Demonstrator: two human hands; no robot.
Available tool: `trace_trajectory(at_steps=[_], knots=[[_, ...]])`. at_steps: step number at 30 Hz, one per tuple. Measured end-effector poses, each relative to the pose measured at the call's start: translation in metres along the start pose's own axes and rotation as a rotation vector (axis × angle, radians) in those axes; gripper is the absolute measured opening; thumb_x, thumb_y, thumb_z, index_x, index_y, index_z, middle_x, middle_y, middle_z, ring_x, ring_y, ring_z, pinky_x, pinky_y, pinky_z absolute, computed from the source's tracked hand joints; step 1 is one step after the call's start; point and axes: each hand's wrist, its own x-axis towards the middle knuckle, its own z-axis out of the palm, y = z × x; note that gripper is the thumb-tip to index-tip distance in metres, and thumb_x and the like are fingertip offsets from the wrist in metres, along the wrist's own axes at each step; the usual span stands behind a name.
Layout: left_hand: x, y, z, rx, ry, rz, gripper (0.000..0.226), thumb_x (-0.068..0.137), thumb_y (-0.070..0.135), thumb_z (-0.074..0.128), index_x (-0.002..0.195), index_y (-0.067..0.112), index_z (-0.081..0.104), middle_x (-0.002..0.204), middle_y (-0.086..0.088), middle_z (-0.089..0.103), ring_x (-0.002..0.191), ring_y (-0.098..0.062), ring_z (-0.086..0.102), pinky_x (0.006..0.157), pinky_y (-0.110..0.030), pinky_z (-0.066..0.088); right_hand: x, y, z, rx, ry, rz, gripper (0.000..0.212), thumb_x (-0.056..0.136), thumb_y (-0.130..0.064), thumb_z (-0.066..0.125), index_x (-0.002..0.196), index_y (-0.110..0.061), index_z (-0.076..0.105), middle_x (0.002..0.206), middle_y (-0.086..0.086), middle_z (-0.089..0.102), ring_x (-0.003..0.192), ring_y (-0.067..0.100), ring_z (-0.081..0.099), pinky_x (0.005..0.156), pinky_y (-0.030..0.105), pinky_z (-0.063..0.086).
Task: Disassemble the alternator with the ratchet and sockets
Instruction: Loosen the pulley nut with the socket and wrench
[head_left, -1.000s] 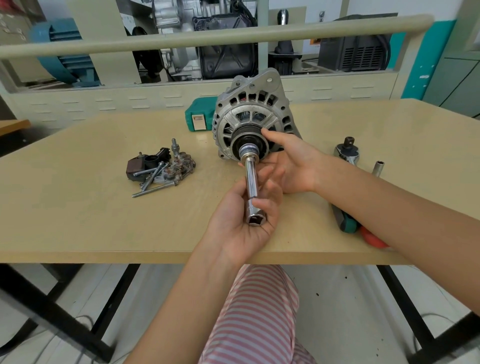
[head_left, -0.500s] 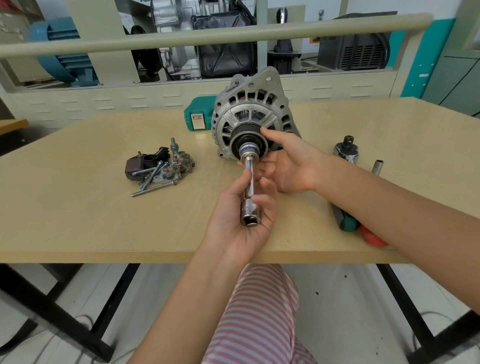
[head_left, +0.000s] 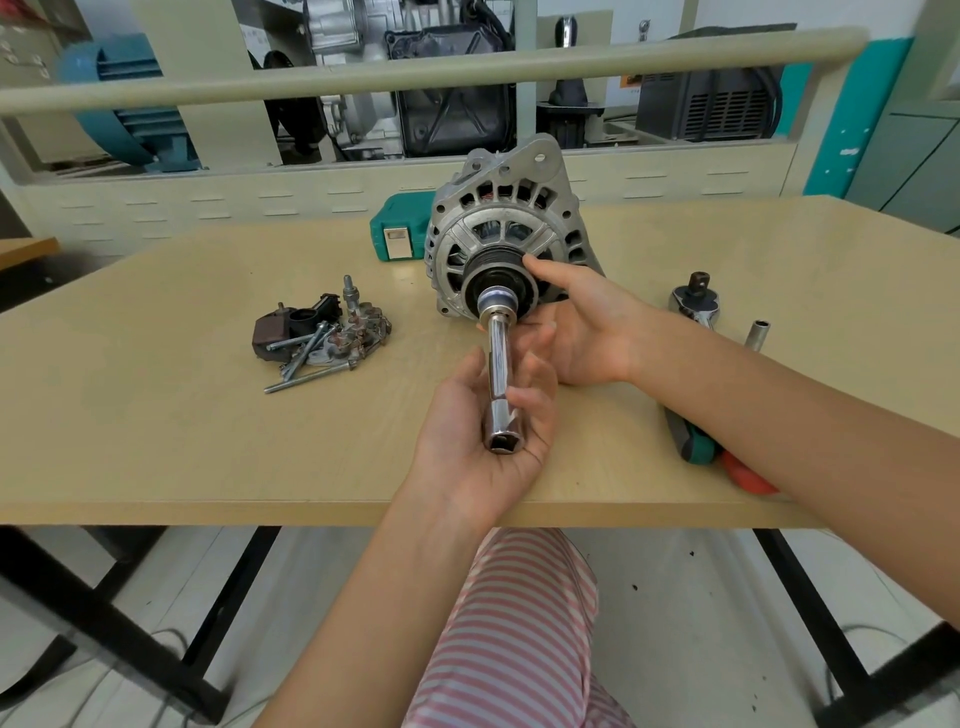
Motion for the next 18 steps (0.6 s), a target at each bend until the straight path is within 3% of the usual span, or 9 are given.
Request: trace_trajectory(at_steps=[3,5,7,10,12,15,18], knots=[[-0.0002,-0.0003,0.0005,0.009,0.01,0.035,0.03,0.086,0.023,0.058,0.109,0.004,0.055,0.082,-0.009,0.059,0.046,-0.013,0.058,0.031,-0.016,0.041,0.0021,0.0007,0.0,0.006,0.011,-0.013,0.052,0.088,-0.05,0.052,0.099,0.0,0.061,0.076,0.01,0.068,0.054,0.017,0.06,0.071,0.023,0.044],[0.0002,-0.0015,0.0009,0.049,0.012,0.048,0.025,0.08,0.013,0.061,0.101,0.001,0.058,0.082,-0.009,0.058,0.046,-0.011,0.057,0.031,-0.015,0.04,0.0022,0.0008,-0.0001,-0.002,0.018,-0.016,0.052,0.087,-0.05,0.053,0.098,0.0,0.062,0.079,0.011,0.068,0.054,0.018,0.062,0.062,0.021,0.045],[0.0,-0.0027,0.0021,0.059,0.023,0.057,0.016,0.078,0.009,0.061,0.09,-0.002,0.06,0.081,-0.01,0.06,0.046,-0.011,0.057,0.031,-0.015,0.04,0.0012,0.0012,0.0004,-0.005,0.021,-0.008,0.052,0.087,-0.05,0.053,0.097,0.0,0.062,0.078,0.01,0.067,0.049,0.016,0.058,0.05,0.018,0.047],[-0.0013,-0.0034,0.0033,0.046,0.024,0.064,0.025,0.078,0.012,0.06,0.097,-0.003,0.062,0.077,-0.01,0.064,0.047,-0.012,0.059,0.031,-0.015,0.04,0.0003,0.0011,0.0005,0.023,0.016,0.0,0.052,0.088,-0.049,0.052,0.101,0.0,0.06,0.076,0.01,0.066,0.038,0.015,0.057,0.045,0.019,0.049],[-0.0017,-0.0021,0.0025,0.034,0.024,0.047,0.03,0.081,0.016,0.057,0.1,-0.005,0.064,0.076,-0.01,0.067,0.049,-0.013,0.061,0.031,-0.016,0.041,0.0005,0.0006,0.0003,0.014,0.013,-0.001,0.053,0.088,-0.05,0.051,0.104,0.0,0.059,0.078,0.009,0.066,0.039,0.014,0.058,0.057,0.024,0.052],[-0.0018,-0.0003,0.0002,0.059,0.006,-0.01,0.038,0.087,0.022,0.049,0.09,-0.011,0.068,0.069,-0.01,0.066,0.049,-0.014,0.063,0.032,-0.016,0.043,0.0008,0.0002,0.0001,-0.006,0.015,0.003,0.058,0.088,-0.051,0.05,0.115,0.0,0.057,0.099,0.007,0.062,0.056,0.014,0.062,0.091,0.03,0.047],[-0.003,-0.0001,0.0003,0.061,-0.015,-0.042,0.039,0.095,0.022,0.042,0.093,-0.008,0.067,0.072,-0.013,0.069,0.048,-0.016,0.063,0.033,-0.017,0.044,-0.0002,-0.0002,0.0015,-0.023,0.021,0.01,0.059,0.088,-0.052,0.051,0.119,-0.002,0.057,0.101,0.007,0.061,0.076,0.016,0.057,0.09,0.03,0.046]])
